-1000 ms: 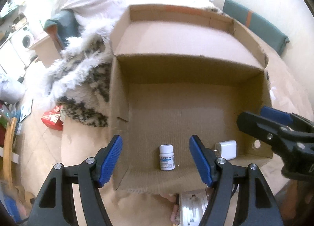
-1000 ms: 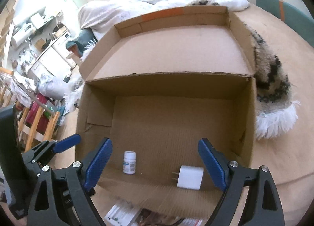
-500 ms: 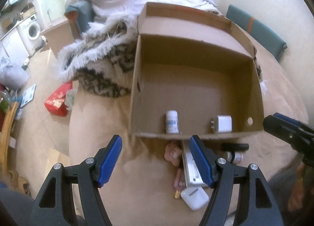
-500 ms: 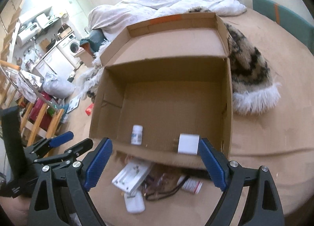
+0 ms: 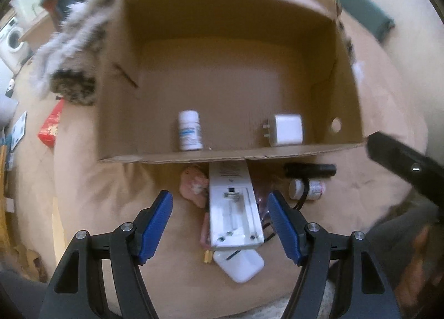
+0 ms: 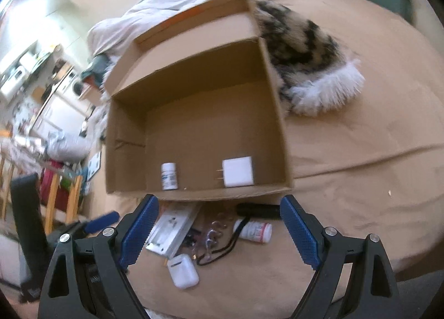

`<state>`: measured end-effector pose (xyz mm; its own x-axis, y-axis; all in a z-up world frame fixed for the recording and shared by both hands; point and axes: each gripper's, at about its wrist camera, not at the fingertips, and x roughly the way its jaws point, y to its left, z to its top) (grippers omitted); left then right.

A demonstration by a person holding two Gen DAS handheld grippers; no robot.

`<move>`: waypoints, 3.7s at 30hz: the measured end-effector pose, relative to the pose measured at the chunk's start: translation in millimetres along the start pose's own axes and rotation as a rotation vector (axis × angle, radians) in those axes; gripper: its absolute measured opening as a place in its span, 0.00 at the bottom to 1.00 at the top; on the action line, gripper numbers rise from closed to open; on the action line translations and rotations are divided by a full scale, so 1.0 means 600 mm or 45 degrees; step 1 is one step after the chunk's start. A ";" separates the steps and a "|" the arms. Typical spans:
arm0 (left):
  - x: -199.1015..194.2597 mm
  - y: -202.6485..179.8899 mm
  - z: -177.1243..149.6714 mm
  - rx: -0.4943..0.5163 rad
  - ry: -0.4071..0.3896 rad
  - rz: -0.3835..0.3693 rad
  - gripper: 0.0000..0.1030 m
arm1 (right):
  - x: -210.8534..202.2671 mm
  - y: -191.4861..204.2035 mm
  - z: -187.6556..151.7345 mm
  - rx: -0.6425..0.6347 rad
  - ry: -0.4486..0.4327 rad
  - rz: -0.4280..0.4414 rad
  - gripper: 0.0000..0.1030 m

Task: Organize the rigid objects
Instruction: 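Lower the left tool onto the white remote control and grasp it, then grasp the pink plastic hair claw with the right tool while the left tool holds the remote, then place the remote and hair claw into the box and open both tools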

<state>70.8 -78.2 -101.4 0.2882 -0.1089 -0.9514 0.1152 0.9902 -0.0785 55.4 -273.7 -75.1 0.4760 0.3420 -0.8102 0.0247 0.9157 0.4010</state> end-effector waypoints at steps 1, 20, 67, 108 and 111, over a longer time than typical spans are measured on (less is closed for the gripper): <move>0.014 -0.007 0.004 0.003 0.025 0.012 0.66 | 0.003 -0.007 0.001 0.029 0.014 0.009 0.92; 0.089 -0.059 0.007 0.114 0.168 0.091 0.39 | 0.031 -0.023 0.013 0.125 0.101 0.105 0.92; 0.023 0.089 -0.046 -0.196 0.065 0.076 0.39 | 0.271 0.034 -0.040 0.156 0.549 -0.016 0.52; -0.145 0.067 -0.070 -0.168 -0.331 0.191 0.39 | -0.019 0.045 -0.011 -0.090 0.082 0.361 0.19; -0.147 0.063 -0.036 -0.168 -0.340 0.172 0.39 | -0.019 0.044 0.015 -0.112 0.067 0.346 0.19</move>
<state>29.0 -29.5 -27.1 0.5338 0.0222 -0.8453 -0.0599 0.9981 -0.0116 58.5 -255.2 -51.3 0.4082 0.5854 -0.7005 -0.1746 0.8032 0.5695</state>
